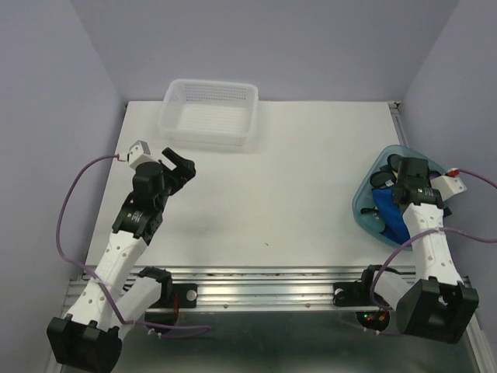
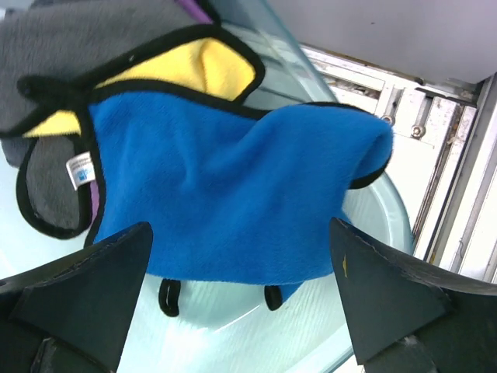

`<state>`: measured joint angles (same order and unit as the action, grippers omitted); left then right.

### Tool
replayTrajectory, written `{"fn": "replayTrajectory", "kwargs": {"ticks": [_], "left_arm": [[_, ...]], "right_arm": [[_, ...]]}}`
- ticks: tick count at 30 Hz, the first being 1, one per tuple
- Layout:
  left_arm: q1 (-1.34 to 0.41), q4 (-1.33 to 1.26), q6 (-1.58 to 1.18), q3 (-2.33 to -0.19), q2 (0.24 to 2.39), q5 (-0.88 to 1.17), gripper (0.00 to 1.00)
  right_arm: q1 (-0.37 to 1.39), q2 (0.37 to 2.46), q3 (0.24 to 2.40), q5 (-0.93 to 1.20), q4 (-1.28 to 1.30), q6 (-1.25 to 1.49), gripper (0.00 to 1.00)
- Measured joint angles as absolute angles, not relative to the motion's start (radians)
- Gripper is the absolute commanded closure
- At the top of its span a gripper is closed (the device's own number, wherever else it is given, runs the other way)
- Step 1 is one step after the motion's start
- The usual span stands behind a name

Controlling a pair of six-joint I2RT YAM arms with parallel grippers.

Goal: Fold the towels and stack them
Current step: Grab crumpled towel

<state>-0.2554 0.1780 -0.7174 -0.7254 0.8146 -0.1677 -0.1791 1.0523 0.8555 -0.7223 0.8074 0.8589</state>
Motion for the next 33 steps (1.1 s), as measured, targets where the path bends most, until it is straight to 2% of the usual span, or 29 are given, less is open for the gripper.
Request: {"fn": "replayTrajectory", "kwargs": {"ticks": [4,11,13,15,16,18,20,27,31,33], "left_arm": [[-0.255,0.168,-0.714,-0.725,0.810,-0.168,0.01],[-0.255,0.158,-0.714,-0.708,0.810,-0.164,0.01],[-0.255,0.157,-0.714,-0.707,0.810,-0.162,0.01],[-0.255,0.157,-0.714,-0.707,0.810,-0.160,0.01],[-0.255,0.157,-0.714,-0.707,0.810,-0.159,0.01],[-0.255,0.157,-0.713,-0.707,0.811,-0.158,0.01],[-0.255,0.157,-0.712,-0.707,0.811,-0.158,0.01],[-0.255,0.154,-0.712,-0.697,0.810,-0.158,0.01],[-0.255,0.153,-0.712,-0.696,0.810,-0.157,0.01],[-0.255,0.150,-0.711,-0.696,0.811,-0.150,0.01]], "right_arm": [[-0.254,0.994,0.833,-0.678,0.796,0.839,0.00],[-0.322,1.029,0.757,-0.588,0.757,0.834,0.00],[-0.345,1.029,0.726,-0.550,0.741,0.834,0.14],[-0.361,1.029,0.704,-0.513,0.720,0.828,0.66],[-0.364,1.029,0.700,-0.500,0.715,0.820,0.80],[-0.366,1.024,0.699,-0.483,0.701,0.812,0.96],[-0.366,1.008,0.701,-0.477,0.696,0.808,0.99],[-0.366,0.906,0.851,-0.411,0.758,0.733,0.99],[-0.366,0.847,0.985,-0.162,0.727,0.647,0.99],[-0.360,0.857,1.045,0.034,0.675,0.616,0.99]]}}
